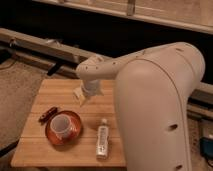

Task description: Drag the pepper across the table

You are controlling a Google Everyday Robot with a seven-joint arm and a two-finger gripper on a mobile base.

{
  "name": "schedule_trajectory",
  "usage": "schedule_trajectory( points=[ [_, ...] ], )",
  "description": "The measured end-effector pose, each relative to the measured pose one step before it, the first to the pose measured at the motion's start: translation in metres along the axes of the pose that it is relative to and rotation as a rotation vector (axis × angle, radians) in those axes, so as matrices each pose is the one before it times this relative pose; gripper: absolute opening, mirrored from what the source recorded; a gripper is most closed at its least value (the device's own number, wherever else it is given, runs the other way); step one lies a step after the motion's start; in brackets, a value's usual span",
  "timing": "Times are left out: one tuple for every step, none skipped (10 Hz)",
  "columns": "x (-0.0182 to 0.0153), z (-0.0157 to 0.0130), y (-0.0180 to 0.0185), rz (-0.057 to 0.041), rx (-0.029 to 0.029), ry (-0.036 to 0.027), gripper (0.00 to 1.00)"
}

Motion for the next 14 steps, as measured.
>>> schedule_trajectory(
  points=[
    [-0.00036,-0.00031,-0.00015,-0.00010,0.00042,-0.00018,0.80],
    [0.00001,-0.00043,-0.00036,-0.00116,0.00250,0.00185,0.80],
    [-0.00257,-0.00098,0.00280,-0.02089,0.00656,0.00358,0.80],
    [-0.00957,-0.00004,0.00870,-0.02489,0.00404,0.00014,0.80],
    [-0.01256,0.00074,0.00954,-0.02347,0.00814,0.00340,0.80],
    [-0.01530,0.00145,0.01170,-0.02335,0.00483,0.00270,0.80],
    [-0.01673,0.00159,0.01247,-0.02596,0.00350,0.00460,0.80],
    [-0.01677,0.00207,0.01279,-0.02945,0.00215,0.00556,0.80],
    [-0.01562,0.00210,0.01296,-0.02723,-0.00126,0.00182,0.80],
    [-0.01368,0.00319,0.01290,-0.02489,-0.00471,0.00601,0.80],
    [-0.00975,0.00492,0.01152,-0.01636,-0.00648,0.01023,0.80],
    [-0.00953,0.00552,0.01412,-0.01583,-0.00876,0.00943,0.80],
    [-0.00540,0.00546,0.01331,-0.01281,-0.00870,0.01031,0.80],
    [-0.00742,0.00661,0.01302,0.00092,-0.01619,0.01175,0.80]
  ],
)
